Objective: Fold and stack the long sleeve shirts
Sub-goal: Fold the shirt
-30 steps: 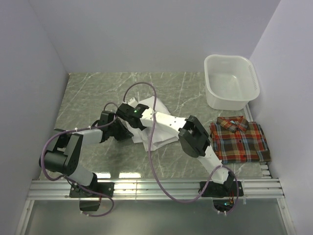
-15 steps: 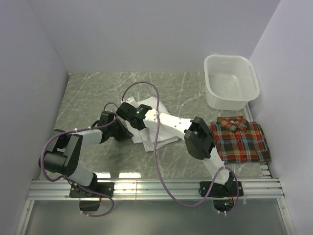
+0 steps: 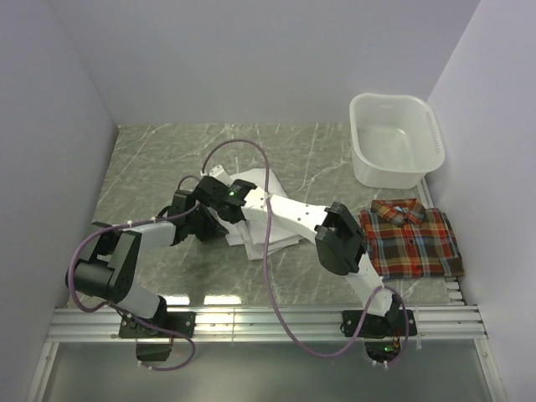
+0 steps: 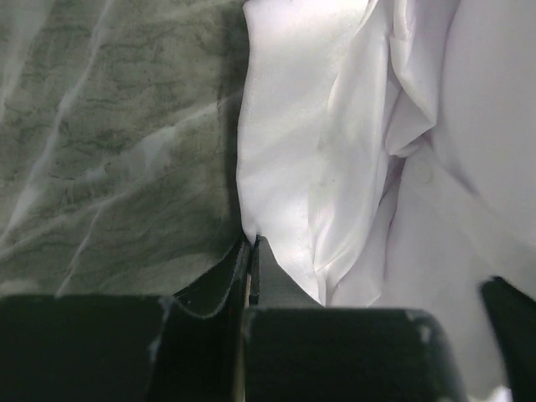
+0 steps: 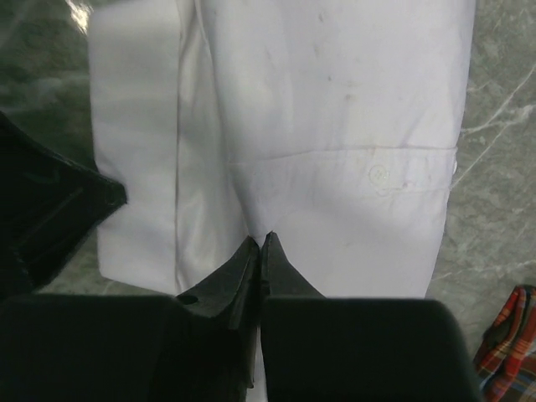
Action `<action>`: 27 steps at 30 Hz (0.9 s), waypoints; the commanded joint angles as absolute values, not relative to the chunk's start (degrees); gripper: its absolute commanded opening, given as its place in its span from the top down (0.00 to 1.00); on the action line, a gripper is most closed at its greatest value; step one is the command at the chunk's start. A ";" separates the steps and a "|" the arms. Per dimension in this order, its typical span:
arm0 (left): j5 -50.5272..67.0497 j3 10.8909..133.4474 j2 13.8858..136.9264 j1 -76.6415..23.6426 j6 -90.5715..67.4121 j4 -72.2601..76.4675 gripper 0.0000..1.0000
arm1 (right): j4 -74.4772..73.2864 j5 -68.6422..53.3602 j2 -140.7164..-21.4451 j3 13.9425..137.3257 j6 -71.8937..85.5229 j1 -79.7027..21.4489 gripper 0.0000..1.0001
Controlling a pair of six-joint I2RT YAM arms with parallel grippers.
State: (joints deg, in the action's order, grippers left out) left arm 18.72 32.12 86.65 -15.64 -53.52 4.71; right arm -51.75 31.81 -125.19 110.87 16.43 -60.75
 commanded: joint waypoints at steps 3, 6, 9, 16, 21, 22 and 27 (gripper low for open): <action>17.58 31.82 84.82 -16.79 -53.70 4.22 0.99 | -51.07 31.38 -127.61 117.07 20.74 -60.91 0.87; 17.14 31.55 84.20 -16.79 -53.79 3.70 0.99 | -49.66 28.48 -127.62 115.15 20.92 -60.73 0.81; 15.82 31.46 83.41 -16.79 -53.44 3.08 0.99 | -48.78 27.60 -126.57 112.08 20.22 -60.82 0.87; 15.12 32.17 83.93 -16.79 -53.09 2.46 0.99 | -48.34 33.21 -122.79 107.58 14.60 -60.82 1.00; 14.85 32.08 83.76 -16.79 -53.09 2.20 0.99 | -49.04 33.58 -121.55 107.14 12.22 -60.82 0.99; 14.85 32.08 83.67 -16.79 -53.17 2.02 1.00 | -49.13 31.31 -121.55 107.14 12.30 -60.99 0.96; 14.33 32.34 82.36 -16.79 -53.70 1.50 0.98 | -48.08 27.34 -120.15 106.61 14.15 -61.00 0.70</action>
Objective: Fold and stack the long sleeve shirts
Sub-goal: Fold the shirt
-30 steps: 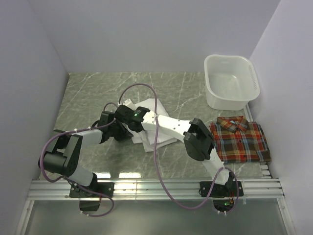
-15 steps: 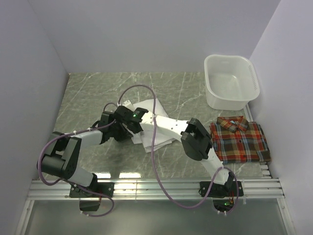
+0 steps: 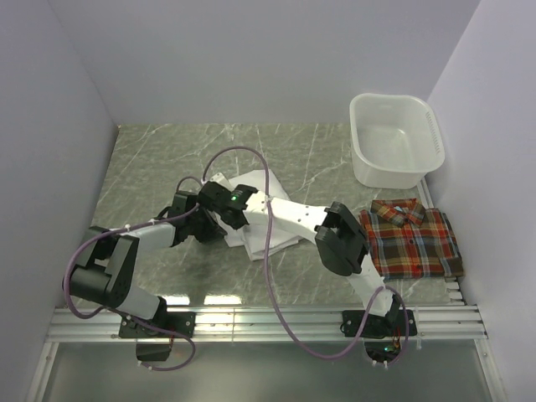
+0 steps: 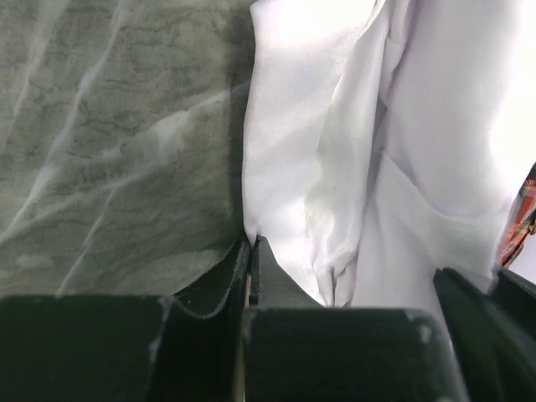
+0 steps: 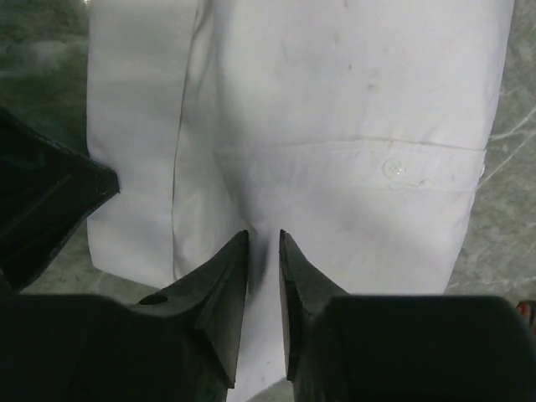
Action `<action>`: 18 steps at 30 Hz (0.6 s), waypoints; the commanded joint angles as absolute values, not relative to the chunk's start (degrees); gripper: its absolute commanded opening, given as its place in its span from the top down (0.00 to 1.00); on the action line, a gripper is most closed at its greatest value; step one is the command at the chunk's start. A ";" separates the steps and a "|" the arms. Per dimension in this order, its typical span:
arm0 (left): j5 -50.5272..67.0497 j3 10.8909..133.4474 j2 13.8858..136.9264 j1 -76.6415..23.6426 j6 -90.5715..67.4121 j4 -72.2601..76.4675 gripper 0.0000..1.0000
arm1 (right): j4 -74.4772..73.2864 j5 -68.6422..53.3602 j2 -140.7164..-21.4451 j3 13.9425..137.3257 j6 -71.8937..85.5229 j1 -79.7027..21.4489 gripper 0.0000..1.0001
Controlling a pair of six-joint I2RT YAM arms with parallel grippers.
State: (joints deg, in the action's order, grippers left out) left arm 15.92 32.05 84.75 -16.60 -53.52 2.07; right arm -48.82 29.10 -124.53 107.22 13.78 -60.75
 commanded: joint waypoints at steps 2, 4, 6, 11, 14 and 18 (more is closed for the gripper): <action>14.06 32.43 80.78 -16.79 -53.96 0.97 0.93 | -47.99 26.28 -119.10 106.87 15.29 -61.00 0.55; 13.63 32.78 79.11 -16.70 -53.97 0.18 0.83 | -47.46 25.76 -116.82 106.61 15.99 -60.82 0.47; 12.84 33.83 76.04 -16.70 -53.79 -3.58 0.70 | -45.80 23.21 -113.22 104.77 17.31 -60.29 0.45; 10.28 36.21 69.54 -14.60 -51.86 -9.66 0.44 | -35.63 10.95 -101.55 92.59 22.31 -56.35 0.52; 11.16 37.26 67.24 -12.22 -51.07 -10.99 0.43 | -25.80 2.58 -95.13 82.93 26.09 -52.67 0.58; 12.74 42.34 68.20 -11.25 -49.40 -9.32 0.47 | -10.75 -18.56 -90.27 71.13 32.77 -46.51 0.59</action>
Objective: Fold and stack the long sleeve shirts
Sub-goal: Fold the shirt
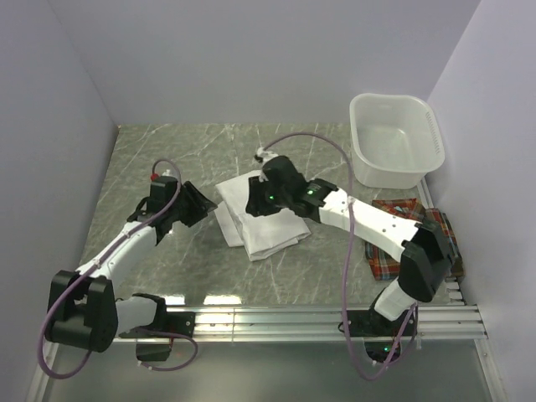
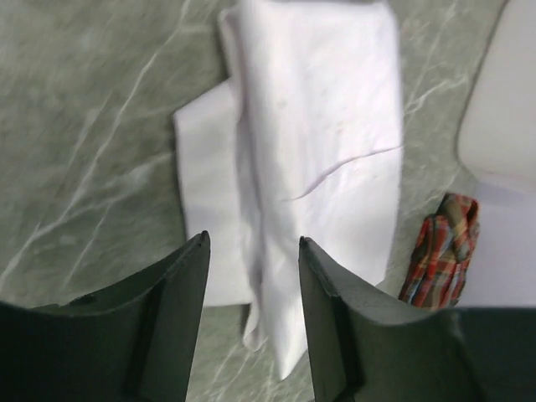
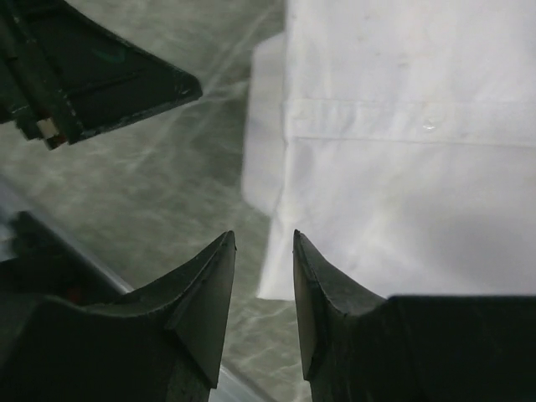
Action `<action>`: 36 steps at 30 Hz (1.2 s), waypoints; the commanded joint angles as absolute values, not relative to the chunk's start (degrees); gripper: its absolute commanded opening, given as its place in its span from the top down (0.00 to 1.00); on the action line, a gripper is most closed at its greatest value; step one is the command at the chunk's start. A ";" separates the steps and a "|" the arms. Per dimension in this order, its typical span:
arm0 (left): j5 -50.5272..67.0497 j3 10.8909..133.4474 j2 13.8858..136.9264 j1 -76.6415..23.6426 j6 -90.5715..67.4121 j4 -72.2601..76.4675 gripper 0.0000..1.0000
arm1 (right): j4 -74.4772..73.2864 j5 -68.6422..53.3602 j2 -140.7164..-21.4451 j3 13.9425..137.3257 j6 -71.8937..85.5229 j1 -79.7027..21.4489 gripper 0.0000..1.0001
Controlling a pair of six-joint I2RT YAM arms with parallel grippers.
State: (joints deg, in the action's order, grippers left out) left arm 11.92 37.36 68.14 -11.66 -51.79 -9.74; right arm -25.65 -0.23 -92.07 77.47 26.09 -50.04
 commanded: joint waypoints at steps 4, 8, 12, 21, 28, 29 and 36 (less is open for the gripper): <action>17.04 48.59 75.47 -11.16 -49.30 -5.02 0.54 | -3.87 -26.35 -91.75 67.33 36.38 -44.12 0.57; 20.12 52.64 83.39 -11.16 -49.83 1.91 0.63 | 2.78 -30.84 -95.70 64.87 38.75 -43.42 0.56; 22.76 57.82 92.79 -11.25 -49.39 5.08 0.73 | 6.68 -33.66 -100.62 63.64 40.08 -43.24 0.55; 22.33 64.86 111.86 -11.25 -49.57 9.06 0.89 | 9.67 -39.01 -110.65 57.57 38.32 -42.54 0.57; 19.25 69.34 117.86 -11.16 -47.81 7.21 0.94 | 12.04 -42.18 -112.07 53.70 37.88 -41.84 0.58; 18.99 69.95 118.21 -11.16 -47.55 7.03 0.94 | 11.69 -42.19 -111.63 53.79 37.62 -41.84 0.58; 17.50 71.10 115.23 -11.16 -45.88 5.36 0.93 | 9.49 -42.01 -106.18 52.65 35.77 -41.84 0.58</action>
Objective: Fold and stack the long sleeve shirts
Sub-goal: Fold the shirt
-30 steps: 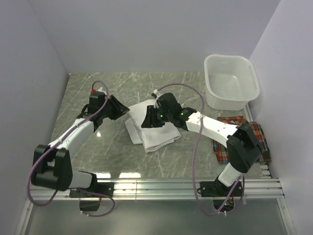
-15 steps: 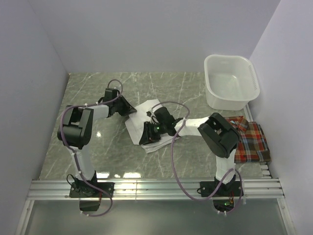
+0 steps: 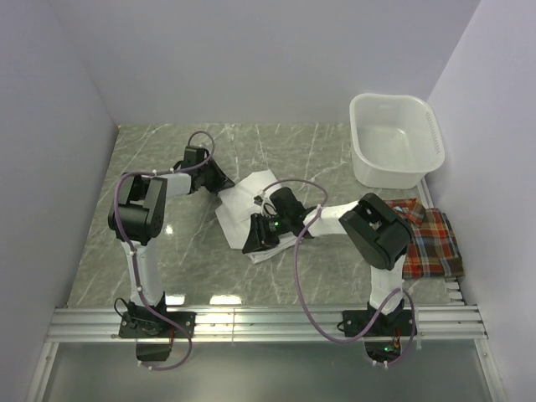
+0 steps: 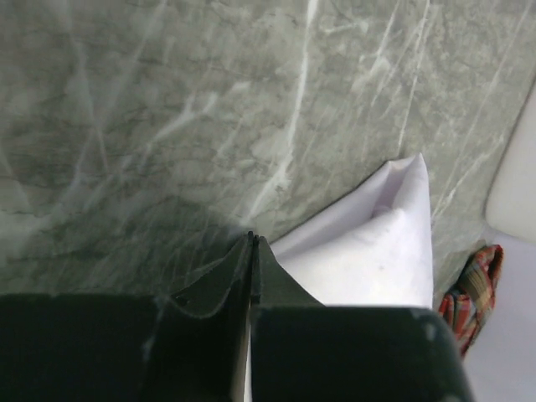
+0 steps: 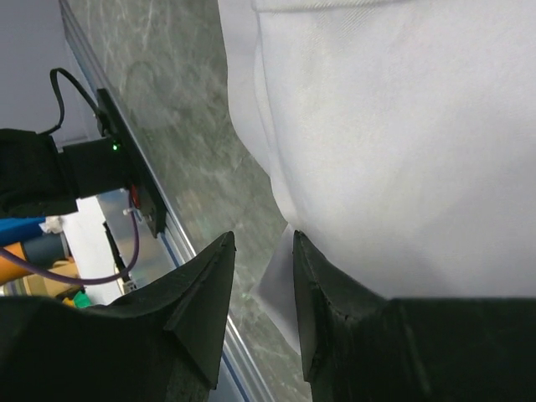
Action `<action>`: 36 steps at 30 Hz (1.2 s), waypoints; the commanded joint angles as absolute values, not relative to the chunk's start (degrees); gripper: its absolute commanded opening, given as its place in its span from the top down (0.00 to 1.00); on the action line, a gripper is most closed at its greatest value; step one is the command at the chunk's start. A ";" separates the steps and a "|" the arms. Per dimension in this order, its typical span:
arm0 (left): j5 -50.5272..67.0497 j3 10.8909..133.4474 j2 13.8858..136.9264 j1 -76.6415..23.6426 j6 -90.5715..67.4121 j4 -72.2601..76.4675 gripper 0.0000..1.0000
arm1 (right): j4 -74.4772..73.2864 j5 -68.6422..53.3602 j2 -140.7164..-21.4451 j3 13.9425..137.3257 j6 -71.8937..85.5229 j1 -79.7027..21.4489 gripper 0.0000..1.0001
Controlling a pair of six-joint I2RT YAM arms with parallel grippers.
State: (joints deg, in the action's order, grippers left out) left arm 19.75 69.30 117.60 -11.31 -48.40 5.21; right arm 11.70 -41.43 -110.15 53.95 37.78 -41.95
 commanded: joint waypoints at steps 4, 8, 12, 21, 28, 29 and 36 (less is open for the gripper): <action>16.17 70.75 115.40 -11.16 -44.91 4.22 0.93 | 8.18 -42.54 -107.48 52.29 35.16 -41.75 0.58; 16.61 70.05 116.89 -11.16 -45.26 5.44 0.93 | 8.70 -45.17 -110.30 52.21 35.86 -41.84 0.59; 15.65 70.84 115.06 -11.16 -44.39 4.66 0.92 | 5.02 -42.11 -104.53 53.52 32.80 -41.84 0.61; 8.88 73.65 101.45 -11.16 -42.01 -3.33 0.63 | -5.98 -32.35 -87.83 56.25 28.65 -38.51 0.51; 10.28 63.22 88.34 -16.77 -44.91 -2.90 0.33 | -0.10 -36.03 -85.69 50.28 32.16 -27.18 0.51; 10.28 61.54 87.11 -18.27 -45.52 -2.55 0.34 | 2.00 -38.47 -86.04 49.40 33.47 -25.85 0.52; 15.81 46.42 81.74 -33.64 -48.86 2.29 0.46 | 16.32 -42.63 -94.20 41.24 39.02 -20.48 0.55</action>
State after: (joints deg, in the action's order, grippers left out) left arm 12.36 50.70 81.78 -30.28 -46.76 1.10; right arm 7.49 -39.27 -91.55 43.81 35.86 -21.34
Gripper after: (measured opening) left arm 0.554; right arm 0.458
